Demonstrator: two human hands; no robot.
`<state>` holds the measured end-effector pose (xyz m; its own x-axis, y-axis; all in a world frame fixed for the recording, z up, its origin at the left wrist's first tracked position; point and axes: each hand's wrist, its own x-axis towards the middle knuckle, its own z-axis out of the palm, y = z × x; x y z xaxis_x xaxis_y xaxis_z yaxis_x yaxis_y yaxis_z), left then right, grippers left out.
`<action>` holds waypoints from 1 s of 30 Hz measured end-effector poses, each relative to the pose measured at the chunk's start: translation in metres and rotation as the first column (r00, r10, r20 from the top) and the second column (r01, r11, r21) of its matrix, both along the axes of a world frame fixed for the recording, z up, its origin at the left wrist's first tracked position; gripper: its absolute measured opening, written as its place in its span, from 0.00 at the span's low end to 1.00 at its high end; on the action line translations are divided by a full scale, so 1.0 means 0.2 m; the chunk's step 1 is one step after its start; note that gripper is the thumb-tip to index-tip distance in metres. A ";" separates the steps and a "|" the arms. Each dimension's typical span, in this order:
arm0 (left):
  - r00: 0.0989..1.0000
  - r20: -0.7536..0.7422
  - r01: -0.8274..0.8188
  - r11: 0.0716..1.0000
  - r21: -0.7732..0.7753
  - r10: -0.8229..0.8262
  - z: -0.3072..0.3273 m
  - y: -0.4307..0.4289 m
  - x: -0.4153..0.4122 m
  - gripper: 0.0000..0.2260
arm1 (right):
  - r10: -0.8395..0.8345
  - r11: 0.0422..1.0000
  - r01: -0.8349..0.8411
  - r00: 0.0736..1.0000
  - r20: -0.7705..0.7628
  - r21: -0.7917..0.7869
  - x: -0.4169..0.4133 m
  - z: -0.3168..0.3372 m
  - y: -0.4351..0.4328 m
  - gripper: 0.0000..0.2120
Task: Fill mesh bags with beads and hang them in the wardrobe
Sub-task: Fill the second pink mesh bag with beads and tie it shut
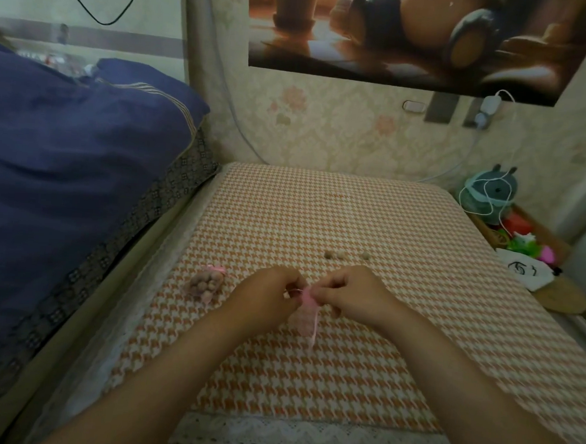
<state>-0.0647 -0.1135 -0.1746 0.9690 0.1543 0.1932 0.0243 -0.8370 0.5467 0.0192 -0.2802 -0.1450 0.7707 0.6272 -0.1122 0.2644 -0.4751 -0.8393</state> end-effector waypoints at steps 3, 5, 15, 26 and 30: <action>0.997 0.073 0.007 0.994 0.110 -0.015 -0.01 0.00 -0.01 0.11 | -0.013 1.000 0.013 1.000 0.020 -0.015 0.01 -0.02 0.01 0.03; 0.979 0.203 -0.050 0.990 0.132 0.022 0.01 0.00 -0.02 0.13 | -0.018 1.000 0.019 0.998 0.053 -0.015 0.01 -0.02 0.01 0.03; 0.992 -0.027 -0.129 0.939 -0.319 0.127 0.04 -0.06 -0.01 0.04 | 0.065 0.998 -0.062 0.985 0.160 -0.022 0.01 -0.04 0.02 0.07; 0.948 -0.176 -0.317 0.811 -0.491 0.264 0.08 -0.07 -0.01 0.06 | 0.198 0.977 -0.153 0.916 0.349 -0.151 0.01 0.02 0.00 0.08; 0.955 -0.172 -0.295 0.762 -0.576 0.240 0.09 -0.10 0.00 0.02 | 0.315 0.929 -0.163 0.818 0.481 -0.331 -0.01 0.03 0.01 0.08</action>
